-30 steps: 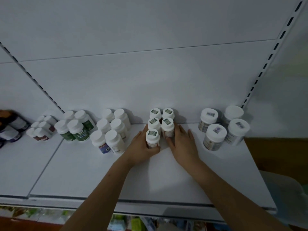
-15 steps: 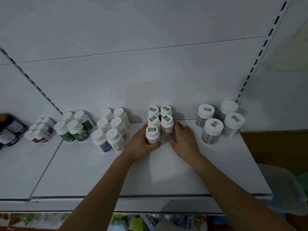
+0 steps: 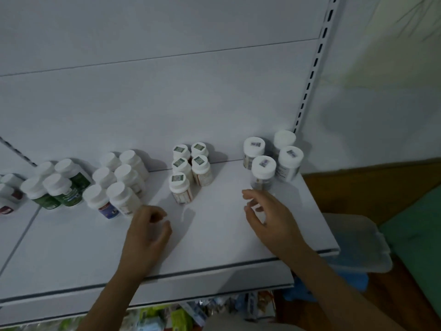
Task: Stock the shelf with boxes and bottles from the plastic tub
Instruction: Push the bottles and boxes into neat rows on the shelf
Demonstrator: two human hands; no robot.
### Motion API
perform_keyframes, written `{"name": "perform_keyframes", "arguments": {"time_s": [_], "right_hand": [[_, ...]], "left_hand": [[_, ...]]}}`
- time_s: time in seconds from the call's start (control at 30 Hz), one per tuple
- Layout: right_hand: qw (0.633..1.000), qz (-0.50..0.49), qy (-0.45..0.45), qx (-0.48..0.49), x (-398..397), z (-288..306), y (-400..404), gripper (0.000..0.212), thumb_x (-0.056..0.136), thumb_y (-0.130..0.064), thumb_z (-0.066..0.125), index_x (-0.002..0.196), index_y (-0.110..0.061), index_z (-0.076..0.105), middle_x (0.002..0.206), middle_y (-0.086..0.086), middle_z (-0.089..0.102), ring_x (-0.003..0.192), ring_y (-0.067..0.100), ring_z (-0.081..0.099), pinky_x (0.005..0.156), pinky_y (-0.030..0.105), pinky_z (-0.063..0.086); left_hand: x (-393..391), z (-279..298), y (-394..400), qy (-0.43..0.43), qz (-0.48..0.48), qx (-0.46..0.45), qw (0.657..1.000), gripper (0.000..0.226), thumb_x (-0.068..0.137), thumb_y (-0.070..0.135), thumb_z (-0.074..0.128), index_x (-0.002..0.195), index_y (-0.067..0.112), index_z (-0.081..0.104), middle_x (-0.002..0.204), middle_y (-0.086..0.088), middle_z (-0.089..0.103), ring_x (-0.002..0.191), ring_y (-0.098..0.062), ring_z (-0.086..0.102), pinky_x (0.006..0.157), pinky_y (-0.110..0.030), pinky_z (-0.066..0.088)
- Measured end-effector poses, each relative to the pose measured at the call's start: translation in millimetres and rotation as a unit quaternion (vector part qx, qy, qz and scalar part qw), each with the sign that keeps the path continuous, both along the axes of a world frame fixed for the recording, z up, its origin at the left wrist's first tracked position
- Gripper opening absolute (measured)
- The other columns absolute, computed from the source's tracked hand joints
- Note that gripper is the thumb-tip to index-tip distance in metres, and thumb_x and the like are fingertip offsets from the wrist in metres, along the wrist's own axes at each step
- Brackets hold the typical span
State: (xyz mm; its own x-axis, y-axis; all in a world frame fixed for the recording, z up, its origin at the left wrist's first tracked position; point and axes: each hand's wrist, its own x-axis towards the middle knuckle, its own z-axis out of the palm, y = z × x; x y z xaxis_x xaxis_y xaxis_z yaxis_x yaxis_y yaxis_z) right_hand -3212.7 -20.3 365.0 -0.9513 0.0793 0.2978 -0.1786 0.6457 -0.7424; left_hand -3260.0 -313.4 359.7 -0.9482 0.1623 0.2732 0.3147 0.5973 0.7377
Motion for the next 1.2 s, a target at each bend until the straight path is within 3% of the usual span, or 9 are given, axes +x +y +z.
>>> {"name": "perform_keyframes", "arguments": {"time_s": [0.1,0.2,0.3,0.37,0.43,0.5,0.67,0.87,1.2], "right_hand": [[0.995,-0.065,0.071,0.015,8.4,11.3,32.6,0.028,0.095,-0.034,0.050,0.114,-0.018,0.064,0.101,-0.009,0.065,0.087,0.003,0.058,0.075,0.015,0.047],[0.983,-0.140,0.115,-0.008,3.8,19.6,63.8,0.021,0.094,-0.019,0.055,0.113,-0.013,0.062,0.099,-0.004,0.063,0.088,0.011,0.058,0.076,0.023,0.050],[0.979,-0.184,0.072,-0.039,-15.7,22.2,90.2,0.040,0.092,-0.011,0.061,0.132,-0.013,0.051,0.121,0.001,0.059,0.107,0.014,0.056,0.090,0.030,0.048],[0.983,-0.177,-0.002,-0.046,-35.9,15.4,108.6,0.061,0.091,-0.015,0.063,0.146,-0.014,0.036,0.141,0.002,0.049,0.125,0.014,0.047,0.100,0.033,0.043],[0.986,-0.139,-0.073,-0.060,-57.4,7.9,120.0,0.077,0.090,-0.030,0.064,0.153,-0.018,0.023,0.154,0.001,0.037,0.140,0.016,0.036,0.109,0.040,0.041],[0.985,-0.092,-0.103,-0.099,-73.4,4.6,121.8,0.079,0.082,-0.045,0.066,0.147,-0.020,0.029,0.149,-0.001,0.044,0.138,0.016,0.042,0.111,0.047,0.041],[0.985,-0.046,-0.038,-0.161,-82.8,-2.9,112.3,0.064,0.081,-0.021,0.070,0.136,-0.037,0.042,0.134,-0.021,0.056,0.127,-0.002,0.051,0.108,0.027,0.041],[0.984,-0.097,-0.027,-0.147,-77.9,-16.5,112.2,0.059,0.085,-0.018,0.072,0.138,-0.028,0.047,0.131,-0.017,0.058,0.117,-0.006,0.053,0.091,-0.001,0.035],[0.987,-0.122,-0.028,-0.105,-78.0,-21.7,111.7,0.066,0.081,-0.015,0.074,0.140,-0.019,0.044,0.128,-0.009,0.060,0.113,0.002,0.056,0.085,0.001,0.036]], "left_hand": [[13.2,14.4,23.8,0.001,-0.068,-0.034,0.997,0.007,0.080,0.033,0.051,0.079,0.028,0.055,0.078,0.008,0.055,0.073,-0.012,0.054,0.066,-0.023,0.042],[15.6,18.3,70.6,0.035,-0.142,-0.055,0.988,0.007,0.084,0.032,0.054,0.088,0.030,0.060,0.081,0.015,0.056,0.076,-0.007,0.055,0.068,-0.018,0.043],[5.4,16.7,128.8,0.073,-0.145,-0.044,0.986,0.035,0.088,0.031,0.061,0.122,0.024,0.058,0.105,0.013,0.056,0.098,-0.003,0.055,0.085,-0.019,0.046],[-9.6,12.8,165.1,0.049,-0.119,-0.053,0.990,0.067,0.088,0.034,0.067,0.146,0.016,0.039,0.134,0.005,0.049,0.123,-0.010,0.046,0.105,-0.023,0.037],[-27.3,8.3,194.7,0.003,-0.115,-0.065,0.991,0.086,0.086,0.042,0.066,0.154,0.010,0.024,0.151,-0.001,0.036,0.138,-0.018,0.033,0.114,-0.025,0.024],[-47.9,1.6,214.8,-0.022,-0.122,-0.078,0.989,0.089,0.081,0.051,0.055,0.153,0.011,0.023,0.153,-0.005,0.037,0.138,-0.025,0.036,0.115,-0.035,0.028],[-87.2,-10.9,229.1,-0.045,-0.156,-0.204,0.965,0.088,0.084,0.052,0.035,0.158,0.014,0.007,0.166,-0.006,0.010,0.152,-0.021,0.005,0.123,-0.044,0.001],[-94.0,-16.5,227.0,0.002,-0.183,-0.216,0.959,0.086,0.084,0.063,0.026,0.158,0.023,0.010,0.165,0.000,0.013,0.152,-0.014,0.007,0.121,-0.041,0.000],[-92.6,-24.0,228.2,0.053,-0.171,-0.239,0.954,0.083,0.088,0.067,0.022,0.158,0.023,0.014,0.165,0.002,0.016,0.152,-0.010,0.007,0.123,-0.040,0.002]]}}
